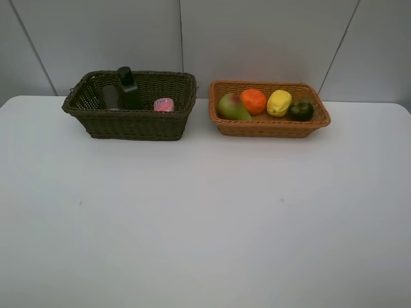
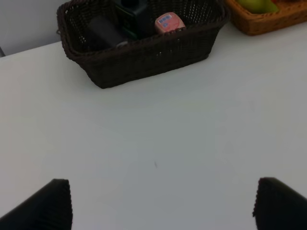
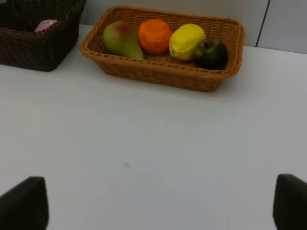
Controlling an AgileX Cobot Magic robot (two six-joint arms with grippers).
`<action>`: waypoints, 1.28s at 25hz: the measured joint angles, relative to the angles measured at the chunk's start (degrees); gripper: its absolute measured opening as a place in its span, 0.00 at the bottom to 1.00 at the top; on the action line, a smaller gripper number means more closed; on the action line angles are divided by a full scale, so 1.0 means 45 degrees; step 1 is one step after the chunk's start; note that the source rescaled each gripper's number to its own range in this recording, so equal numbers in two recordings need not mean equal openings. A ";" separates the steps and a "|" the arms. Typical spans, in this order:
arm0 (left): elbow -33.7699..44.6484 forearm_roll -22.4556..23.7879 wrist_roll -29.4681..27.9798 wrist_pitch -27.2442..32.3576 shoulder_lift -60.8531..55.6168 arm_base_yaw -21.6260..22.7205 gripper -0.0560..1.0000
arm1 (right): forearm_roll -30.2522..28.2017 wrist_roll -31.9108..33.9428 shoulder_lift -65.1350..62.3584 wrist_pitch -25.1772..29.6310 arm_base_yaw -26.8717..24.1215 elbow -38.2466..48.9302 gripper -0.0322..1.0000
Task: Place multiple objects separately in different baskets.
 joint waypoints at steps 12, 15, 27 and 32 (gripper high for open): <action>0.2350 -0.0098 0.1116 -0.1325 -0.1347 0.2483 1.00 | 0.0000 0.0000 0.0000 0.0000 0.0000 0.0000 0.99; 0.2400 -0.0813 0.1263 -0.1281 -0.1352 0.3542 1.00 | 0.0000 0.0000 0.0000 0.0000 0.0000 0.0000 0.99; 0.2609 -0.1731 0.1937 -0.0939 -0.1352 0.5584 1.00 | 0.0000 0.0045 0.0000 0.0000 0.0000 0.0000 0.99; 0.2609 -0.1731 0.1937 -0.0939 -0.1352 0.5705 1.00 | 0.0000 0.0055 0.0000 0.0000 0.0000 0.0000 0.99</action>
